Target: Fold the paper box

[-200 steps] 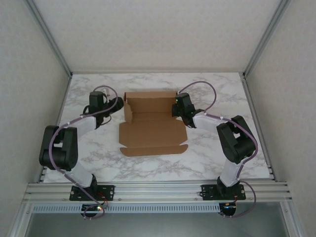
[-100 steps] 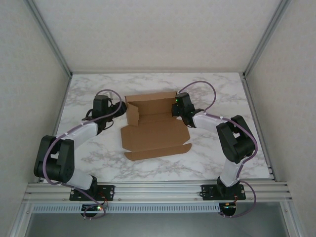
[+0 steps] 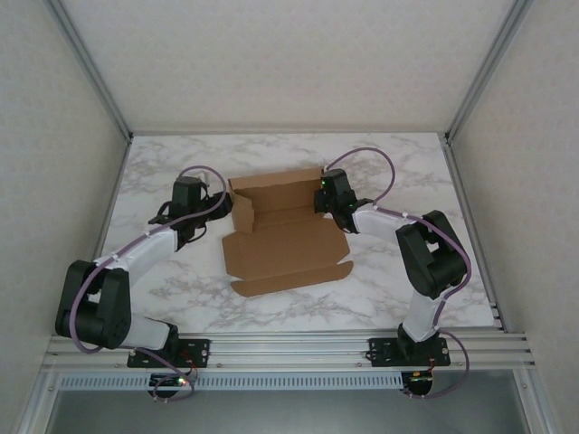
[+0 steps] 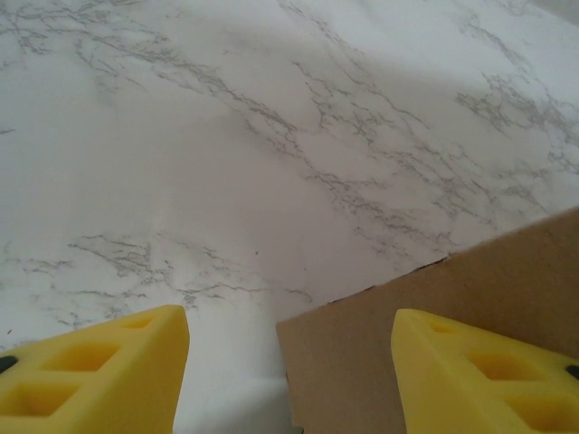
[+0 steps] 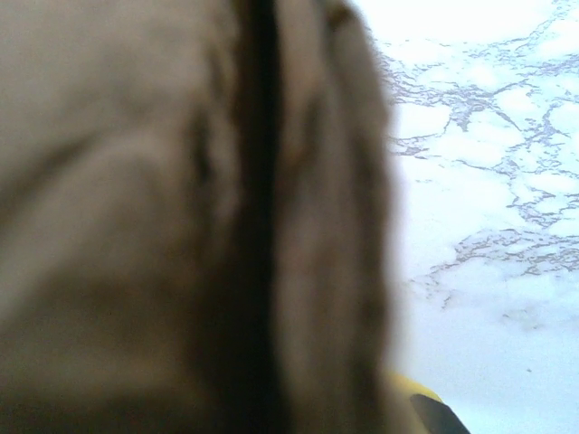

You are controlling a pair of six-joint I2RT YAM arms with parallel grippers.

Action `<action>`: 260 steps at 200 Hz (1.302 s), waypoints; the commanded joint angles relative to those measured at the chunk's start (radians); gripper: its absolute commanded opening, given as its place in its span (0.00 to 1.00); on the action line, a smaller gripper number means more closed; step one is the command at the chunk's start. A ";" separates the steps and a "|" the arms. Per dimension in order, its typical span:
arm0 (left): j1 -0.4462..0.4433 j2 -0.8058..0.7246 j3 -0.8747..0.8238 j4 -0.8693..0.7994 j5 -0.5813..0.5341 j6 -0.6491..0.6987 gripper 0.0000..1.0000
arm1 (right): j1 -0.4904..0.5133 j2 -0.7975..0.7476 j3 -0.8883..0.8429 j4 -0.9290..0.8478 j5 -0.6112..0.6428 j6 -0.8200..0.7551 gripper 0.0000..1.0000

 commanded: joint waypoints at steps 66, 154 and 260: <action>-0.053 -0.134 -0.058 -0.026 0.026 0.182 0.53 | 0.003 0.059 0.007 -0.107 -0.031 0.011 0.00; -0.032 -0.170 -0.111 0.229 0.152 0.274 0.41 | 0.002 0.050 -0.004 -0.098 -0.024 0.000 0.00; 0.152 -0.481 -0.291 0.375 -0.028 0.231 0.31 | -0.007 0.046 -0.007 -0.090 -0.055 0.003 0.00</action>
